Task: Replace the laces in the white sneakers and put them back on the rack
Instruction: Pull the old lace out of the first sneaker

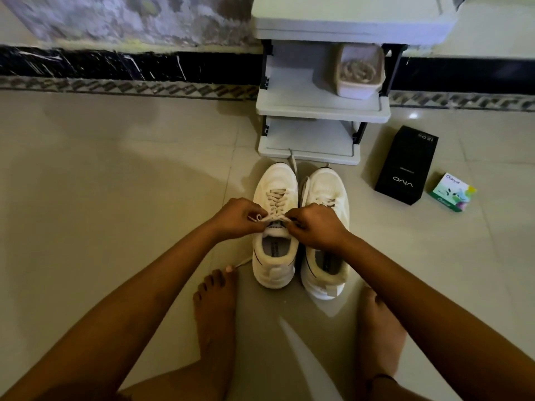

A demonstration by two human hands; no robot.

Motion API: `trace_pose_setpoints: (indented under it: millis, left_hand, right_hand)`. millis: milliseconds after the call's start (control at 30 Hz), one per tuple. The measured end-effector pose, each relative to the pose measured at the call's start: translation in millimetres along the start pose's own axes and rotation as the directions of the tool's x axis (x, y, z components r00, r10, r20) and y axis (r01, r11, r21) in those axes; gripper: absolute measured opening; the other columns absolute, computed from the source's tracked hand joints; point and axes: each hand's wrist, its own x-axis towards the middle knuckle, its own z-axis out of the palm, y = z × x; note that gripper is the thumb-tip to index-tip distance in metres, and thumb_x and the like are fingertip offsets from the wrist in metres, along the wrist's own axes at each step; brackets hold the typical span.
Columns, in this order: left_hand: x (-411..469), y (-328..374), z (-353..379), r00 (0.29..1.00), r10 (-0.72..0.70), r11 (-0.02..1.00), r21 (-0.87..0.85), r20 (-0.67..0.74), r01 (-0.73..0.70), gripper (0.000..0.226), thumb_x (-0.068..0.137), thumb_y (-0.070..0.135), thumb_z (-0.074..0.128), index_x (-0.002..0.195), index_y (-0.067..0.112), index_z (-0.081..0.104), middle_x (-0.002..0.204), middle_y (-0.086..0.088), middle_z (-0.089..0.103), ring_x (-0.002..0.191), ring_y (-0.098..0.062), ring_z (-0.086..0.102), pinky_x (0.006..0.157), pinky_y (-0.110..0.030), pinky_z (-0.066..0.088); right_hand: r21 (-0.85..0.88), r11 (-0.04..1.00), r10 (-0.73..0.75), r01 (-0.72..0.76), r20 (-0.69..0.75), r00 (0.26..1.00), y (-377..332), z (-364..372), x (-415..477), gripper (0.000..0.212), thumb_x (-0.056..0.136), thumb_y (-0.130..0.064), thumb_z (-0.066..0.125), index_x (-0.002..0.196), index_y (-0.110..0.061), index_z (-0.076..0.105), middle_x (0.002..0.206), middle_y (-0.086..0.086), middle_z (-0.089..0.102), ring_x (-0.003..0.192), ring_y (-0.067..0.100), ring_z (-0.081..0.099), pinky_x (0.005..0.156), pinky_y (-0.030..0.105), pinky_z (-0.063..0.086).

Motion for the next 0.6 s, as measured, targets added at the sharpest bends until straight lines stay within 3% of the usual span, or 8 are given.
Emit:
trace_pose_setpoints:
  millis: [133, 233, 300, 367, 433, 500, 600]
  left_hand:
    - [-2.1, -2.8, -8.7, 0.993, -0.015, 0.976, -0.213, 0.115, 0.04, 0.032, 0.081, 0.008, 0.071, 0.113, 0.01, 0.069, 0.108, -0.006, 0.07, 0.1, -0.019, 0.065, 0.086, -0.028, 0.054]
    - [-5.2, -0.2, -2.5, 0.998, -0.036, 0.987, -0.157, 0.054, 0.044, 0.038, 0.076, 0.015, 0.077, 0.113, 0.013, 0.068, 0.11, -0.004, 0.069, 0.103, -0.018, 0.064, 0.088, -0.027, 0.051]
    - [-8.7, 3.2, 6.4, 0.996, -0.07, 0.995, -0.072, -0.056, 0.066, 0.053, 0.071, 0.024, 0.081, 0.121, 0.015, 0.062, 0.115, -0.004, 0.066, 0.103, -0.018, 0.063, 0.088, -0.028, 0.051]
    - [-13.3, 7.6, 16.1, 0.981, -0.057, 0.996, 0.06, -0.183, 0.069, 0.066, 0.071, 0.034, 0.079, 0.13, 0.022, 0.052, 0.123, -0.002, 0.06, 0.104, -0.018, 0.061, 0.087, -0.034, 0.051]
    - [-18.0, 12.4, 25.8, 0.956, 0.046, 0.966, 0.257, -0.29, 0.032, 0.065, 0.075, 0.037, 0.073, 0.133, 0.025, 0.047, 0.132, 0.001, 0.051, 0.111, -0.019, 0.055, 0.085, -0.035, 0.049]
    - [-21.3, 19.2, 34.2, 0.922, 0.178, 0.924, 0.381, -0.343, -0.037, 0.048, 0.082, 0.037, 0.066, 0.125, 0.023, 0.053, 0.13, 0.001, 0.049, 0.107, -0.019, 0.055, 0.076, -0.034, 0.05]
    - [-23.7, 17.5, 40.1, 0.816, 0.455, 0.786, 0.591, -0.356, -0.181, 0.032, 0.085, 0.039, 0.049, 0.097, 0.014, 0.066, 0.103, -0.006, 0.063, 0.076, -0.023, 0.065, 0.049, -0.03, 0.05]
  right_hand:
    - [0.03, 1.0, 0.003, -0.003, 0.0, 1.0, 0.4, 1.3, -3.8, 0.031, 0.095, -0.031, 0.048, 0.117, -0.014, 0.062, 0.1, 0.01, 0.068, 0.088, 0.026, 0.062, 0.071, 0.032, 0.048]
    - [-0.067, 0.997, 0.047, -0.05, -0.046, 0.998, -5.8, 10.8, -9.2, 0.035, 0.095, -0.038, 0.045, 0.119, -0.014, 0.056, 0.108, 0.009, 0.065, 0.095, 0.026, 0.061, 0.072, 0.028, 0.042]
    - [-0.15, 0.986, 0.062, -0.069, -0.051, 0.997, -9.7, 18.0, -11.1, 0.044, 0.096, -0.043, 0.043, 0.127, -0.012, 0.049, 0.124, 0.013, 0.058, 0.113, 0.028, 0.054, 0.093, 0.032, 0.039]
    - [-0.211, 0.974, 0.079, -0.079, -0.008, 0.997, -12.1, 26.6, -12.2, 0.061, 0.097, -0.046, 0.039, 0.143, -0.007, 0.031, 0.146, 0.017, 0.037, 0.136, 0.03, 0.032, 0.112, 0.038, 0.02]
    - [-0.22, 0.971, 0.104, -0.096, 0.024, 0.994, -13.8, 32.4, -13.0, 0.066, 0.099, -0.045, 0.032, 0.149, -0.005, 0.015, 0.154, 0.017, 0.022, 0.143, 0.029, 0.019, 0.116, 0.039, 0.01]
    - [-0.2, 0.974, 0.114, -0.109, 0.018, 0.993, -14.3, 35.1, -13.2, 0.065, 0.1, -0.043, 0.028, 0.149, -0.004, 0.012, 0.155, 0.017, 0.019, 0.144, 0.029, 0.018, 0.116, 0.039, 0.01]
    - [-0.193, 0.974, 0.124, -0.118, 0.022, 0.992, -15.8, 34.1, -14.5, 0.062, 0.102, -0.042, 0.023, 0.15, -0.005, 0.009, 0.156, 0.016, 0.017, 0.144, 0.028, 0.018, 0.117, 0.038, 0.009]
